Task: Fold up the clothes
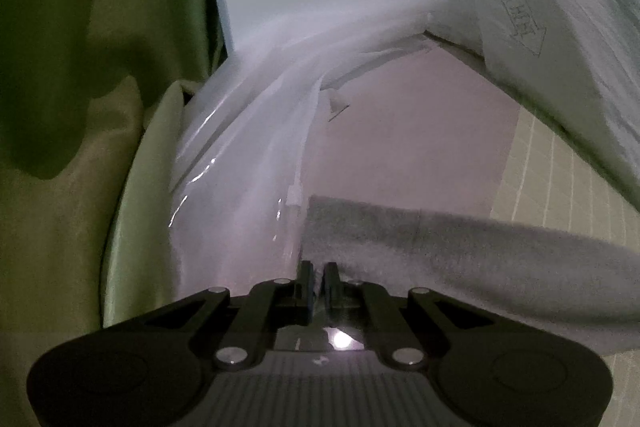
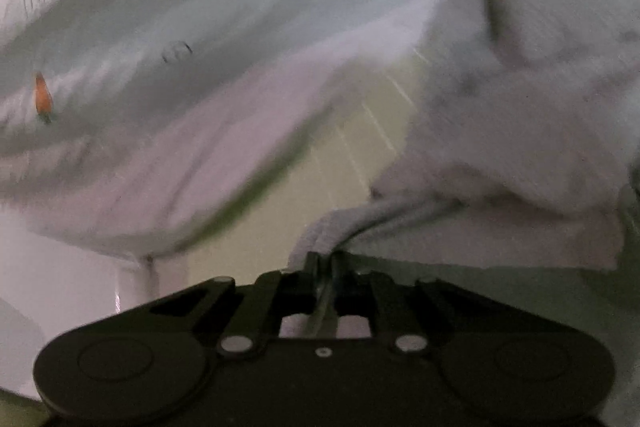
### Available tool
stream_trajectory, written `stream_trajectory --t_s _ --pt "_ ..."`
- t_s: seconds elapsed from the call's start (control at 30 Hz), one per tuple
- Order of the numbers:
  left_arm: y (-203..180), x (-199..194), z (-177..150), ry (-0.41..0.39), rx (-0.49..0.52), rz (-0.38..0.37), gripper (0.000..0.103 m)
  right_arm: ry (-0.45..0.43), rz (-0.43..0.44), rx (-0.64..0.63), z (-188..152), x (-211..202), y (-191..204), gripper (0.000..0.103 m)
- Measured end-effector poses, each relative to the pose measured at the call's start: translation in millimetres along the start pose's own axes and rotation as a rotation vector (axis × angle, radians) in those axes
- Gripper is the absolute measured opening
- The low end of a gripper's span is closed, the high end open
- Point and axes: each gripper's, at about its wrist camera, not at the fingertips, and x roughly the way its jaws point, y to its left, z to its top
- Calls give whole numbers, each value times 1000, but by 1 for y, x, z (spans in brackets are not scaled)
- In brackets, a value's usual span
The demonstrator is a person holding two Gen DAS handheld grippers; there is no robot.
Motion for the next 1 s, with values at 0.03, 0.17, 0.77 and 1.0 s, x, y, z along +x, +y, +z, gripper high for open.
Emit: stream_trajectory --t_s 0.03,0.17,0.77,1.0 --pt "0 1 1 -2 -4 4 5 -12 18 -4 6 7 3 6" --pt "-1 10 7 8 8 41 5 -26 -65 -46 20 32 11 37" --pt "3 -6 -12 -4 -23 103 33 -110 -280 -214 -49 -72 -82 82" --pt "-39 -41 -33 -62 26 -22 65 -199 -425 -150 -61 -131 -136 87"
